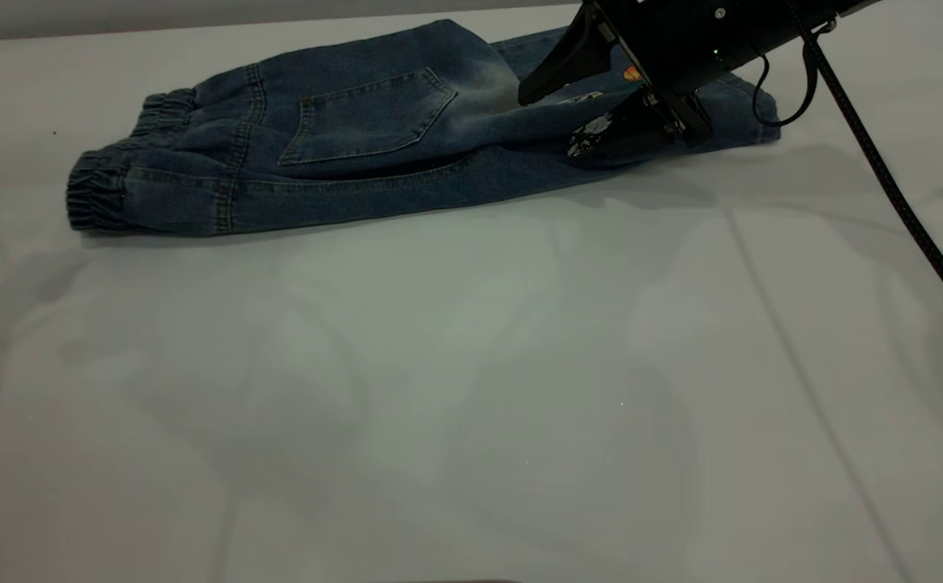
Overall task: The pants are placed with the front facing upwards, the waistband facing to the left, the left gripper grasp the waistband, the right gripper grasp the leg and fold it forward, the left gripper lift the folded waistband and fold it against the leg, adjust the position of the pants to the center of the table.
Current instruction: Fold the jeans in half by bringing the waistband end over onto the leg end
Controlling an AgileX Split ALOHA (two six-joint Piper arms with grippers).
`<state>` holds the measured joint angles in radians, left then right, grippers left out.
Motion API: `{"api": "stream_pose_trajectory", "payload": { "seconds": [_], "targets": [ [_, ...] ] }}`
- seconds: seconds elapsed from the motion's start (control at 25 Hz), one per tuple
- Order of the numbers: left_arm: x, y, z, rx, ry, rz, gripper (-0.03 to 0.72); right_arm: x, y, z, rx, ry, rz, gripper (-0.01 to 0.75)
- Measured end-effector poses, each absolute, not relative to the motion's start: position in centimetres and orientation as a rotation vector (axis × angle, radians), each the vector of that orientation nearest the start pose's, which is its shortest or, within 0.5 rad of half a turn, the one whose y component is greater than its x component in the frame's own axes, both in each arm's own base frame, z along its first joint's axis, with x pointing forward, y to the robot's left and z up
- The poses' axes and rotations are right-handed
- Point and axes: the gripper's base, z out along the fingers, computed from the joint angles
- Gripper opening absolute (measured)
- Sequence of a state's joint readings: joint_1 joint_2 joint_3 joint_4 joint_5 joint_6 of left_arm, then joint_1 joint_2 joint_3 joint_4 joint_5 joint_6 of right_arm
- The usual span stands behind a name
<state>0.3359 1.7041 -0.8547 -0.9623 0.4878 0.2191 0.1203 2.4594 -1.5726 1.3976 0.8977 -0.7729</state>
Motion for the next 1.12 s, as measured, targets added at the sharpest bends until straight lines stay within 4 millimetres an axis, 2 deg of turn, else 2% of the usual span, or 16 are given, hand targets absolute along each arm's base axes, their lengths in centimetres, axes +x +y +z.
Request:
{"api": "stream_pose_trajectory", "payload": {
  "seconds": [0.28,0.36,0.72,1.12],
  "targets": [
    [31.2,6.9,12.0,-1.194,2.529,-0.756,0.533,45.3,12.6,5.8,0.175,2.577,1.379,0.454],
    [31.7,7.0,11.3,-1.2,2.53,-0.774,0.533,45.3,12.6,5.8,0.172,2.578,1.386,0.454],
    [33.0,6.9,10.5,-1.173,2.424,-0.869,0.533,45.2,12.6,5.8,0.169,2.578,1.392,0.454],
    [34.0,6.7,8.6,-1.208,2.427,-0.898,0.533,45.3,12.6,5.8,0.169,2.577,1.39,0.454]
  ]
}}
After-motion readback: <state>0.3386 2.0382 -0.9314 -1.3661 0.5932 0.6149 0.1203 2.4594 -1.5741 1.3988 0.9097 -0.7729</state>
